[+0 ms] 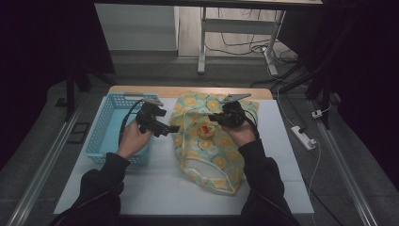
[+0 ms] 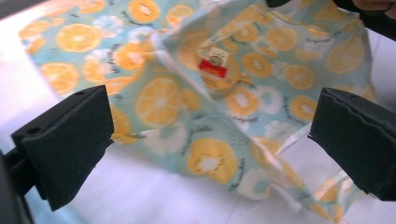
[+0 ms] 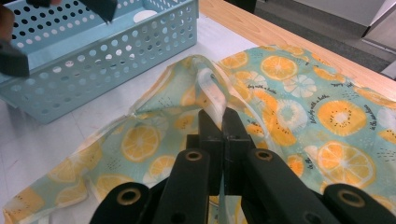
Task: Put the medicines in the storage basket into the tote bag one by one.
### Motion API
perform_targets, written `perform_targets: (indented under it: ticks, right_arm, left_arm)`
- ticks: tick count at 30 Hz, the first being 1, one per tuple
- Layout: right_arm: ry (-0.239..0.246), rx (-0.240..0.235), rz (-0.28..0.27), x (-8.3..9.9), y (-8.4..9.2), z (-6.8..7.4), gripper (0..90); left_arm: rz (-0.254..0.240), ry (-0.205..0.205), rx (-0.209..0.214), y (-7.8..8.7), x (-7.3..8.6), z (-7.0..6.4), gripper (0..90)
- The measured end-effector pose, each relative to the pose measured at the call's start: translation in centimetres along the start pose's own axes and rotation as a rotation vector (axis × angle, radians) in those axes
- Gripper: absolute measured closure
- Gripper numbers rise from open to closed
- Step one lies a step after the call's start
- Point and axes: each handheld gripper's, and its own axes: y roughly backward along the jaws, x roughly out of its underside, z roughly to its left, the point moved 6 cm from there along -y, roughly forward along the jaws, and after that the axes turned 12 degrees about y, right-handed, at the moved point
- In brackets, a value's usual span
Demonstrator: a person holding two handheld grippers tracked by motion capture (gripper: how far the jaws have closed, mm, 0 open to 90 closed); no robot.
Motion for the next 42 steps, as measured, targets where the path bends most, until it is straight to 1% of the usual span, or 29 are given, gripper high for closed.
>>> perform_targets:
  ticks: [6,11,16,19,23,25,29,35,38,42]
  right_arm:
    - [-0.002,-0.001,0.004,0.1,-0.1,0.0,89.3]
    - [-0.002,0.001,0.003,0.1,-0.1,0.0,89.3]
    - [-0.002,0.002,0.003,0.1,-0.1,0.0,89.3]
    - [-0.001,0.001,0.004,0.1,-0.1,-0.1,89.3]
    - [-0.002,0.002,0.004,0.1,-0.1,0.0,89.3]
    - [-0.004,0.0,0.006,0.1,-0.1,0.0,89.3]
    - [-0.004,-0.001,0.007,0.1,-0.1,0.0,89.3]
    - [-0.003,-0.001,0.009,0.2,-0.2,0.0,89.3]
    - [-0.004,-0.003,0.011,0.2,-0.3,0.0,89.3]
    - [-0.005,-0.003,0.012,0.3,-0.3,0.0,89.3]
  left_arm:
    - [-0.019,0.021,-0.05,1.5,0.6,1.4,0.0]
    - [-0.025,0.062,-0.069,2.6,1.3,2.7,0.0]
    - [-0.021,0.087,-0.1,3.6,2.0,3.9,0.0]
    - [-0.013,0.094,-0.132,4.2,2.5,4.6,0.0]
    - [-0.008,0.117,-0.169,4.8,3.3,5.8,0.0]
    - [-0.002,0.127,-0.197,5.0,3.7,6.5,0.0]
    - [0.01,0.155,-0.227,5.2,4.6,7.8,0.0]
    - [0.058,0.172,-0.231,4.9,5.9,9.3,0.0]
    - [0.072,0.183,-0.238,4.6,6.4,9.9,0.0]
    - [0.105,0.187,-0.249,4.1,7.1,10.5,0.0]
